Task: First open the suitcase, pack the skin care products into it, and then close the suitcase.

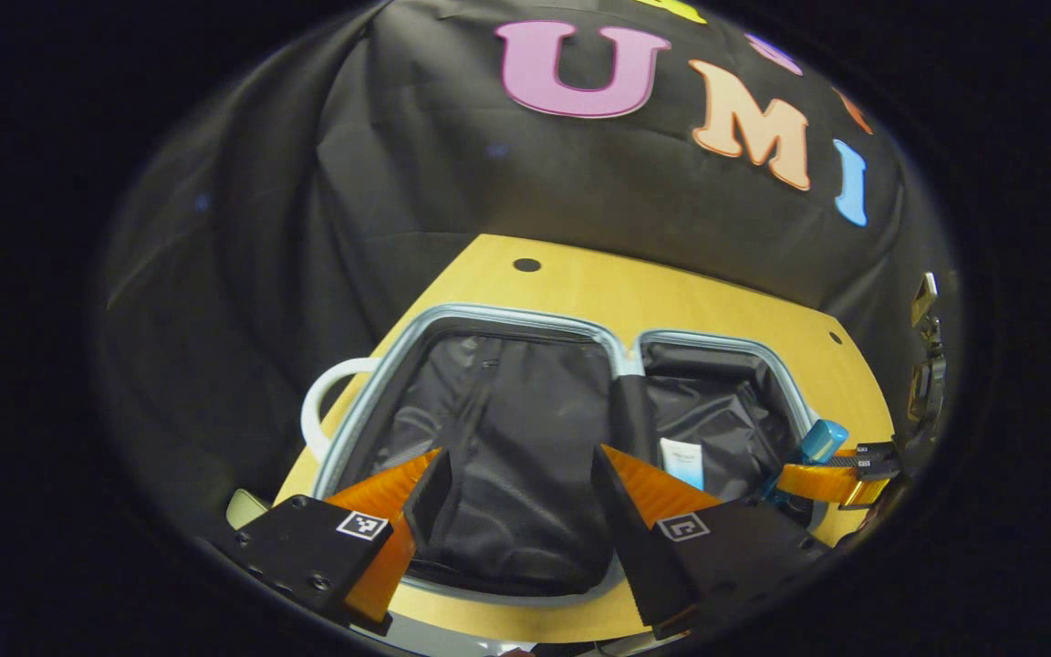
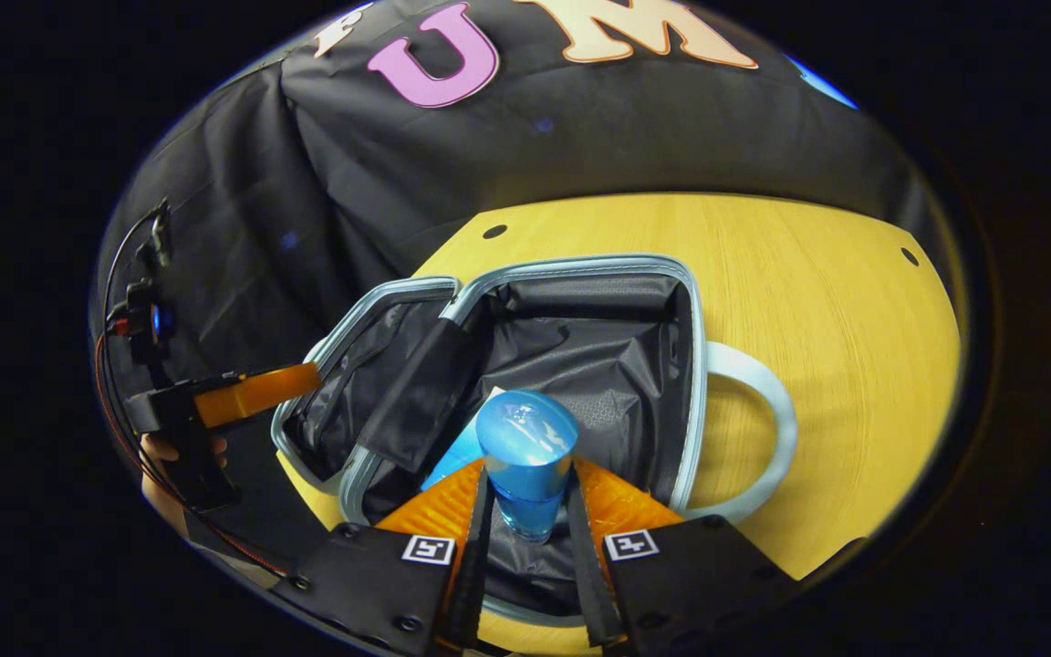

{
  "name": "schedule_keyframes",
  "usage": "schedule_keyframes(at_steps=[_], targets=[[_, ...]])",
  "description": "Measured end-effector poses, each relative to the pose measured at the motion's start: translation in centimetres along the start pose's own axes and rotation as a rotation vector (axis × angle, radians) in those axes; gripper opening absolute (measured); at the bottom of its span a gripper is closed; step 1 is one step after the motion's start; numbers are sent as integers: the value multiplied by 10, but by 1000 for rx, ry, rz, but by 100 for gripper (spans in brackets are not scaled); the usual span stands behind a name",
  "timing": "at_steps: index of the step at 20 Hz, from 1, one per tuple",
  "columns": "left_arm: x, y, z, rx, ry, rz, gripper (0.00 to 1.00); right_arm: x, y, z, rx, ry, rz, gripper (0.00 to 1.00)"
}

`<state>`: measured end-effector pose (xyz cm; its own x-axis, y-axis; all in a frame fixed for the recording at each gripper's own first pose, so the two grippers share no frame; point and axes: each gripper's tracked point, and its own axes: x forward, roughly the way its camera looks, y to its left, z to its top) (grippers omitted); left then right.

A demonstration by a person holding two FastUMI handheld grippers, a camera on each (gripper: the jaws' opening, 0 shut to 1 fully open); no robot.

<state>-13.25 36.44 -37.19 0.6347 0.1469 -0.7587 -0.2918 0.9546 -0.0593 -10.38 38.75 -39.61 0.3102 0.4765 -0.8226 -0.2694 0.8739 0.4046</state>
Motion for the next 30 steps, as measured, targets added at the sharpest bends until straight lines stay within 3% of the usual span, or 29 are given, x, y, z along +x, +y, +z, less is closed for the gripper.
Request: schedule_keyframes(at_steps=[3, 4, 6, 8, 9, 11, 16, 22, 24, 26, 27, 29, 30], targets=[[3, 31, 3, -19, 0, 47, 91, 8, -5, 9, 21, -2, -30, 43], [4, 42, 4, -25, 2, 66, 91, 7, -7, 12, 27, -7, -38, 40], [6, 65, 9, -38, 1, 101, 91, 6, -7, 22, 49, -22, -30, 52], [11, 91, 12, -54, -4, 150, 91, 5, -7, 31, 52, -40, -36, 69], [15, 104, 15, -65, -5, 176, 91, 2, -6, 34, 47, -49, -35, 84], [21, 126, 18, -89, 2, 210, 91, -1, -6, 38, 39, -64, -45, 98], [48, 177, 15, -136, 46, 271, 89, -9, -14, 45, 38, -91, -78, 98], [87, 200, -18, -173, 195, 246, 91, -15, -27, 49, 62, -109, -127, 98], [92, 212, -24, -185, 230, 229, 84, -19, -32, 51, 56, -117, -141, 98], [94, 202, -19, -236, 236, 146, 68, -23, -35, 51, 53, -127, -150, 98], [97, 188, -19, -253, 242, 118, 49, -25, -36, 53, 52, -134, -151, 98], [95, 179, -18, -228, 255, 140, 11, -29, -37, 55, 47, -152, -149, 94], [93, 175, -8, -214, 214, 134, 9, -31, -38, 58, 43, -162, -146, 94]])
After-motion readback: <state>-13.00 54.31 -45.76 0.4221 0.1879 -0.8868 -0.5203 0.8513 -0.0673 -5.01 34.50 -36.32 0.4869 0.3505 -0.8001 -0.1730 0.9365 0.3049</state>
